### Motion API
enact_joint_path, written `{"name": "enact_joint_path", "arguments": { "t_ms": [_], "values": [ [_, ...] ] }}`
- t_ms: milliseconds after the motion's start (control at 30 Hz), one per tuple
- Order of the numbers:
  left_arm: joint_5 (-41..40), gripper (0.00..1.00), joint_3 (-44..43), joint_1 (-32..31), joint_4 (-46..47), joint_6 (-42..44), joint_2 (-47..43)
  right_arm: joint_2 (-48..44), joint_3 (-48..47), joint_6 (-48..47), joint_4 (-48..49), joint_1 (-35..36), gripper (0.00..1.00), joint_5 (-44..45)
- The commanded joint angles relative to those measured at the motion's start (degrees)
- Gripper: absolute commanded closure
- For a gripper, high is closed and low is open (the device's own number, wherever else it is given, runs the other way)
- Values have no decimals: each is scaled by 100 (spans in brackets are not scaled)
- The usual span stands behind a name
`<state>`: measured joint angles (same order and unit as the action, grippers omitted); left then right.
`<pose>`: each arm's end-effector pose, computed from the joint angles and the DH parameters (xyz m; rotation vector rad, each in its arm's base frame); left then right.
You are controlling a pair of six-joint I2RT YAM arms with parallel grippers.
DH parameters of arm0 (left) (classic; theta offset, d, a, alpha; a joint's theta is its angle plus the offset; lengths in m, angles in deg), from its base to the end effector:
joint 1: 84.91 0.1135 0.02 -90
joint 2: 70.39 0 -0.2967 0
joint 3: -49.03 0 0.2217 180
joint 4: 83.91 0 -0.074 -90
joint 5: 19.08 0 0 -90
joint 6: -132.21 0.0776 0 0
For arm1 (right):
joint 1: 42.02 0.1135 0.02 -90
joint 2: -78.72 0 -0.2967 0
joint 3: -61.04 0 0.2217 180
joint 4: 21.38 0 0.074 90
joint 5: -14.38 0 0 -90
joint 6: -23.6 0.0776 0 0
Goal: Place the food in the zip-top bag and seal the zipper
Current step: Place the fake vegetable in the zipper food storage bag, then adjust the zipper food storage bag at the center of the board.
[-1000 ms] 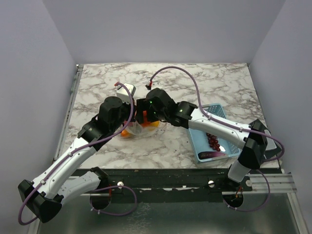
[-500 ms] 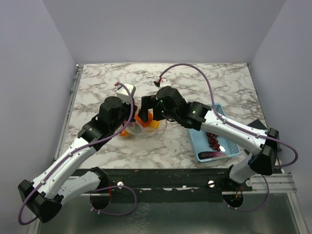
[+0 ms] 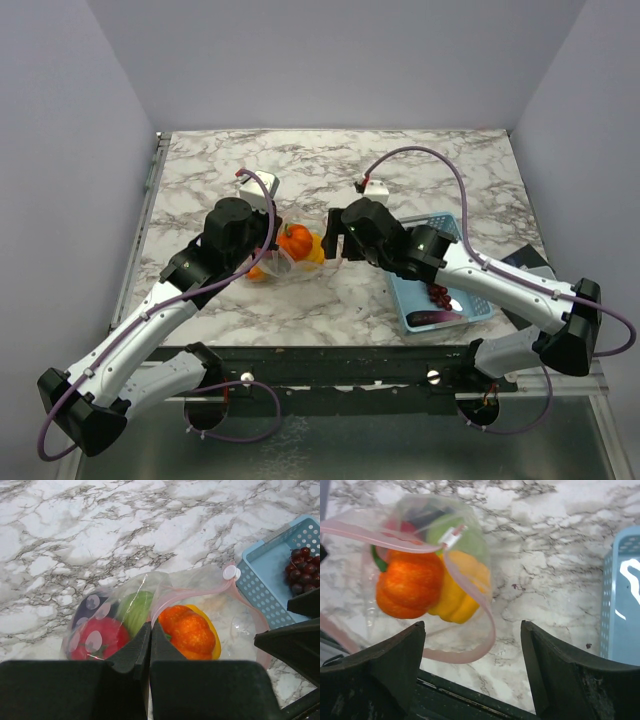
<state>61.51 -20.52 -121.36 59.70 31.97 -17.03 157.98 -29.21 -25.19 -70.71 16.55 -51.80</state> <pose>0.1661 -0.1069 0.3614 0.3305 1.9094 -0.3886 0.1811 0.2363 0.3573 -0.1105 2.2196 0.5181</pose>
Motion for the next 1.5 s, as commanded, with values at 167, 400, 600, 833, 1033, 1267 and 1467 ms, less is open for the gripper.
{"name": "enact_joint_path", "arguments": {
  "t_ms": [167,400,600,833,1033,1267,1467],
  "values": [
    [115,100,41,15,10,-45,25,203,447,1182,-308,50,32,576],
    [102,100,49,14,17,-43,8,439,585,1433,74,50,46,406],
    [132,100,32,14,17,-72,12,523,651,1600,370,50,75,376],
    [94,100,-44,15,-178,-213,-376,260,316,1266,231,50,99,697],
    [54,100,-574,15,-770,-217,-479,61,-438,411,124,50,99,1123],
    [168,100,-1140,15,-1135,-330,-642,176,-1257,-129,-84,50,100,1140],
    [283,100,-631,15,-970,-594,-700,165,-928,-129,-18,41,99,1319]
  ]
}}
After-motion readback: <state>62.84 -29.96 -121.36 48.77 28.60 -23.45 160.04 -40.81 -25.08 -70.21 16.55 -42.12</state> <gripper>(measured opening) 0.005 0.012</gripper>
